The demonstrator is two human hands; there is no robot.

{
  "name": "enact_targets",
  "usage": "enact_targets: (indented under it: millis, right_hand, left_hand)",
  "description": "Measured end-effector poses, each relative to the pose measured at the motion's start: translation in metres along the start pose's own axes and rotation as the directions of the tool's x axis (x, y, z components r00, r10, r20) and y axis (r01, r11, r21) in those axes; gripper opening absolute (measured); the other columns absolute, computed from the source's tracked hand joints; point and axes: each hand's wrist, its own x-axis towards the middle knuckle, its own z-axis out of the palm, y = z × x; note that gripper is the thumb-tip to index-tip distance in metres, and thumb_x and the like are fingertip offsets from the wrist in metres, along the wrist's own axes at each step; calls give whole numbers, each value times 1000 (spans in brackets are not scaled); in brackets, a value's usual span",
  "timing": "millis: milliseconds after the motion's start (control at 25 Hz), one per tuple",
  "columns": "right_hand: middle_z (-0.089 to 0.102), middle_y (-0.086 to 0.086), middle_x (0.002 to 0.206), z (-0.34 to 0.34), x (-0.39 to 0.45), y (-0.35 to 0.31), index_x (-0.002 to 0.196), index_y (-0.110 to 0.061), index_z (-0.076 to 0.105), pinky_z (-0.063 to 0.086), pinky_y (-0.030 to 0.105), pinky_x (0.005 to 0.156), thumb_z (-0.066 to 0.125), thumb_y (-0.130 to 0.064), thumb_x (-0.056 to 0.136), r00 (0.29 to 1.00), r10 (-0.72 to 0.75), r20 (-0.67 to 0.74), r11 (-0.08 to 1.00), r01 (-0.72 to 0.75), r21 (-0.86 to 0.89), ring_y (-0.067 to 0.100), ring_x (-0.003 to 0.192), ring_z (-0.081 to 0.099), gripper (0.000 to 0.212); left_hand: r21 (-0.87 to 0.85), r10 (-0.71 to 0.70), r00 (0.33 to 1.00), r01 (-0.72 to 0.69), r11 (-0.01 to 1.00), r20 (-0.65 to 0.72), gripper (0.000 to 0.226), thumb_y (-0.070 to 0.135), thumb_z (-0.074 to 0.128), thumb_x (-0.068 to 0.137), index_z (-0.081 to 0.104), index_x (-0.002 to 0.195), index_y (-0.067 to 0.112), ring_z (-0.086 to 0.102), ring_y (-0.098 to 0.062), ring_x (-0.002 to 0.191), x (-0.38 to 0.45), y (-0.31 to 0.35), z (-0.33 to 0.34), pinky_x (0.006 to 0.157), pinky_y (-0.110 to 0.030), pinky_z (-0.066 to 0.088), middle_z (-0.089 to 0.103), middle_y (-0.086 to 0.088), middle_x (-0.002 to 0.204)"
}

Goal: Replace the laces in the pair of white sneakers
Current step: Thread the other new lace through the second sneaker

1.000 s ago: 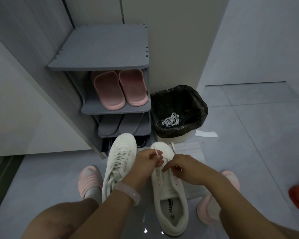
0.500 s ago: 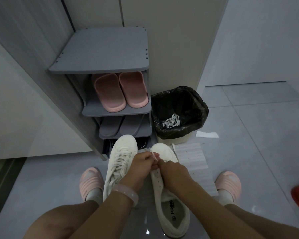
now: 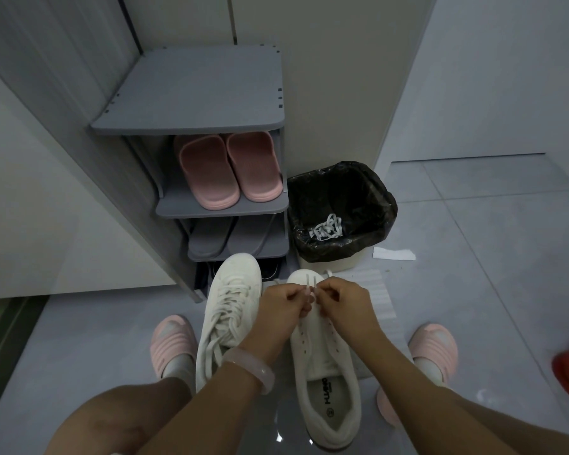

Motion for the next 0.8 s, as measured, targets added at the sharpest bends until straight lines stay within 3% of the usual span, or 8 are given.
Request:
enact_targets:
  millis: [200, 280, 440, 520, 640, 800]
  right_hand:
    - [66, -1, 71, 5, -2, -1, 82, -10, 69, 43, 13, 58, 63, -17, 87, 996, 65, -69, 994, -59, 92, 10, 63, 59, 10]
    - [66, 0, 69, 4, -2, -3, 83, -10, 68, 46, 12, 56, 63, -13, 86, 992, 110, -70, 979, -96, 178, 7, 60, 60, 7]
    - [67, 3, 71, 4, -3, -1, 88, -6, 69, 51, 12, 57, 62, -9, 87, 983, 178, -39, 941, -159, 300, 8, 60, 62, 9]
    - [67, 1, 71, 6, -5, 0, 91, -6, 70, 53, 15, 59, 60, -8, 87, 981, 191, -40, 924, -166, 344, 8, 62, 63, 10]
    - [67, -2, 71, 7, -5, 1, 94, -8, 71, 54, 16, 61, 59, -10, 89, 981, 195, -20, 912, -174, 373, 3, 60, 63, 14]
    - [67, 1, 69, 6, -5, 0, 88, -11, 72, 57, 28, 68, 59, -17, 90, 987, 159, 7, 906, -149, 396, 12, 66, 64, 15]
  left_hand:
    - [15, -7, 999, 8, 1000, -38, 28, 6, 53, 91, 66, 69, 18, 59, -13, 63, 2, 2, 3, 75, -32, 54, 62, -1, 63]
    - [31, -4, 998, 5, 1000, -58, 30, 6, 54, 91, 65, 66, 20, 60, -13, 63, 2, 1, 5, 76, -34, 54, 62, -1, 62]
    - [121, 38, 997, -30, 992, -71, 20, 8, 54, 90, 70, 79, 7, 60, -4, 56, 3, -2, 7, 69, -26, 53, 62, 4, 60]
    - [187, 93, 993, -79, 979, -68, 19, 10, 55, 90, 71, 80, 6, 60, -7, 59, 3, -4, 6, 68, -27, 53, 62, 6, 62]
    - [275, 165, 984, -139, 951, -72, 20, 12, 55, 90, 71, 80, 5, 55, -1, 58, 0, -4, 7, 61, -10, 45, 59, 9, 62]
    - [283, 196, 980, -177, 943, -39, 22, 9, 53, 91, 70, 80, 2, 56, 7, 55, -3, -1, 7, 56, -5, 40, 58, 10, 60]
